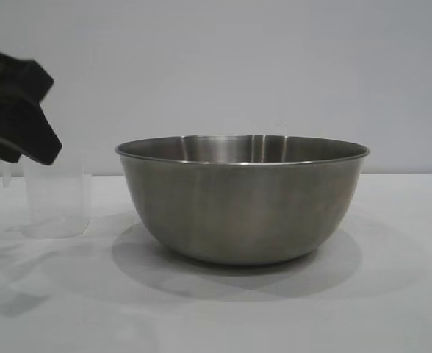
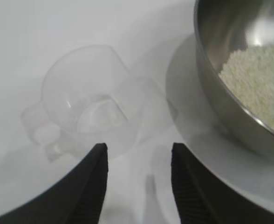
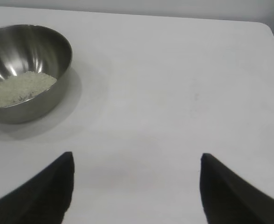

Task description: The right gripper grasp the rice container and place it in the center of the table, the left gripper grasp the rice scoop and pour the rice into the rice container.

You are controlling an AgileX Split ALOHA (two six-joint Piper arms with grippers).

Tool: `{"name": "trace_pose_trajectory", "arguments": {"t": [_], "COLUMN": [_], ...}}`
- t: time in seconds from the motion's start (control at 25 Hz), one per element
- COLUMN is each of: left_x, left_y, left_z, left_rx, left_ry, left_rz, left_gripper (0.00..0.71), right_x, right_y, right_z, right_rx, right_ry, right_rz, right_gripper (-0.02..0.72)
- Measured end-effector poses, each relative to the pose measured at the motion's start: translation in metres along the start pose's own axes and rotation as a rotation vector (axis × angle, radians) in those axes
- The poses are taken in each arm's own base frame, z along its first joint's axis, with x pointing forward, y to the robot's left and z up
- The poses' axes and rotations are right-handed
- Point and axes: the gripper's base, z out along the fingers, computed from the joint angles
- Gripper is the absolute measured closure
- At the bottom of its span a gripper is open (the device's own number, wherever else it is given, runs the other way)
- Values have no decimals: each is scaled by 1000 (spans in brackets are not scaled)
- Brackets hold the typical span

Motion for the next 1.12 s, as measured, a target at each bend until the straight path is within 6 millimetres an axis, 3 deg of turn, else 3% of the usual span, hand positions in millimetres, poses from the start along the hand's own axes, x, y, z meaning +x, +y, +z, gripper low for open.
{"name": "trace_pose_trajectory", "arguments": {"t": [0.4,0.64,0.88,1.12], "left_x": [-21,-23,-15,9], "left_y": [-1,-1,-1,0], "left_z": [-57,-101,-141,-190], "left_rx": [7,9,11,17], "left_ry": [86,52,44,60], "left_rz": [30,30,30,26], "left_gripper": [444,240,245,224], "right_x": [0,0,0,0], "right_y": [0,0,0,0], "right_z": [0,0,0,0], "right_rx": [0,0,0,0], "right_ry": [0,0,0,0], "right_rz": [0,0,0,0], "right_gripper": [223,223,223,223]}}
